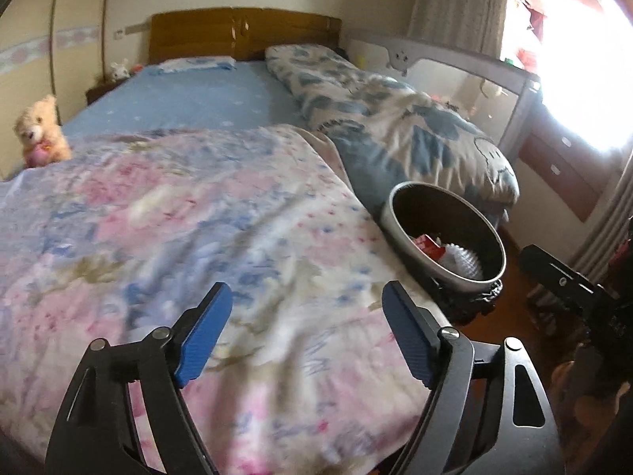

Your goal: Collect trash

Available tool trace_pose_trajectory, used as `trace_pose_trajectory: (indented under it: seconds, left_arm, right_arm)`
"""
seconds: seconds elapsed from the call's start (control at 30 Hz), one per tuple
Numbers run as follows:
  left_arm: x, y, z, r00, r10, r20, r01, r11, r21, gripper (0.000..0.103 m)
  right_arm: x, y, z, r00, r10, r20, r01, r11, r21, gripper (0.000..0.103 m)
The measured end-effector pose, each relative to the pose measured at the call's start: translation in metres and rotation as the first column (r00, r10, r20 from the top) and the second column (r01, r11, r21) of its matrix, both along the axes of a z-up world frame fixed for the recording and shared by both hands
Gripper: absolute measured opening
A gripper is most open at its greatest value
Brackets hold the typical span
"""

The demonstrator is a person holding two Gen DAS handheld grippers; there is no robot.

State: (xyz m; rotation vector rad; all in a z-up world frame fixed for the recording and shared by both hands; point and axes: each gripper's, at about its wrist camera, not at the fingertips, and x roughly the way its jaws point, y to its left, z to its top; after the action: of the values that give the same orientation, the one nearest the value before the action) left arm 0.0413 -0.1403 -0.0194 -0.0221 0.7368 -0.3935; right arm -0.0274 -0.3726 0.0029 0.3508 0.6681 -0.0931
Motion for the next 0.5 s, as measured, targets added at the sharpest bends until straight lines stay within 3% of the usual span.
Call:
trace_pose_trajectory:
  seconds: [0.23,0.37,0.5]
  left_arm:
    - [-0.031,0.031,0.043,0.982,0.088,0.165,-0.087,0.996,-0.018,0.102]
    - [-0.051,0.043,0.06,0.949,0.15,0.278,-0.156,0.988,0.001,0.103]
    - [-0.065,0.049,0.058,0.925,0.169,0.34,-0.192,0.981,0.036,0.103]
  right_arm:
    - [-0.017,0.025,0.045,0.992,0.03,0.126,-0.017,0.995,-0.103,0.103]
    - [-0.037,0.043,0.077,0.967,0.067,0.245,-0.017,0.98,-0.2,0.103]
    - [-0.045,0.054,0.077,0.956,0.073,0.285,-0.001,0.969,-0.247,0.103]
